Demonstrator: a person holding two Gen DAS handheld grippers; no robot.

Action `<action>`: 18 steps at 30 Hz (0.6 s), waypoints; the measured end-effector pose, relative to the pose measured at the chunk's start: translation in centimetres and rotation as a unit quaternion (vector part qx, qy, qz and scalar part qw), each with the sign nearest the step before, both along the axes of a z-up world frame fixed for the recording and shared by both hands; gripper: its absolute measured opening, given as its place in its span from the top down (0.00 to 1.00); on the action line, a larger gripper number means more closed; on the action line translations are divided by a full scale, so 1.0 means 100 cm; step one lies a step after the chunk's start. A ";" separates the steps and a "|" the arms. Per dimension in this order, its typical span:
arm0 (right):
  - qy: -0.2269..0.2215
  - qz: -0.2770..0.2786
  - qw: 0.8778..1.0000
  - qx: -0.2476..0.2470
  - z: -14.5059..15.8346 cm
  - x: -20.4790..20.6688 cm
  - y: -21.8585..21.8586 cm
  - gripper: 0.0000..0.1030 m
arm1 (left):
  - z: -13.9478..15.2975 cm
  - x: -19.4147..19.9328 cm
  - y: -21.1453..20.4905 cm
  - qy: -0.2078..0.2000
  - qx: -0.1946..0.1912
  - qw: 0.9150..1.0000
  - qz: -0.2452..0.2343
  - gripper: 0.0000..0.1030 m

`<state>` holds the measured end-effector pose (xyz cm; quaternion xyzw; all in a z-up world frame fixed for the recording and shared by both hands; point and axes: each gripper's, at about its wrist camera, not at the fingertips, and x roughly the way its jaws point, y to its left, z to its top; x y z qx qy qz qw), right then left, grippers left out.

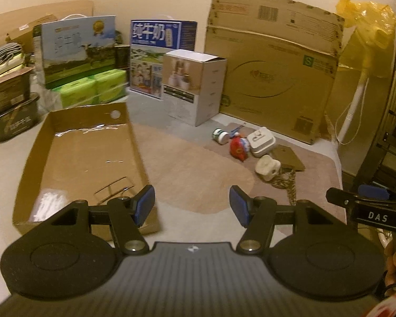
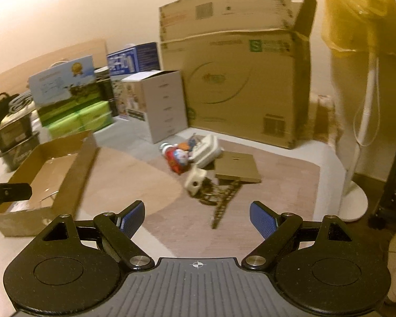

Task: Organize rigid objects
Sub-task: 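Move both open grippers back toward the remaining objects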

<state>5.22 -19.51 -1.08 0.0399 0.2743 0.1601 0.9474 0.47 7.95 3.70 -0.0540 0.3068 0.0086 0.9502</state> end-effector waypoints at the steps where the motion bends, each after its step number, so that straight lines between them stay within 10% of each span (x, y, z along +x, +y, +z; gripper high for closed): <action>1: 0.002 -0.003 1.000 0.001 0.000 0.002 -0.002 0.16 | 0.000 0.003 -0.002 0.001 0.000 1.000 -0.003 0.43; 18: 0.031 -0.022 0.999 0.008 -0.028 0.050 -0.008 0.16 | -0.028 0.071 -0.028 0.030 0.003 0.999 -0.040 0.42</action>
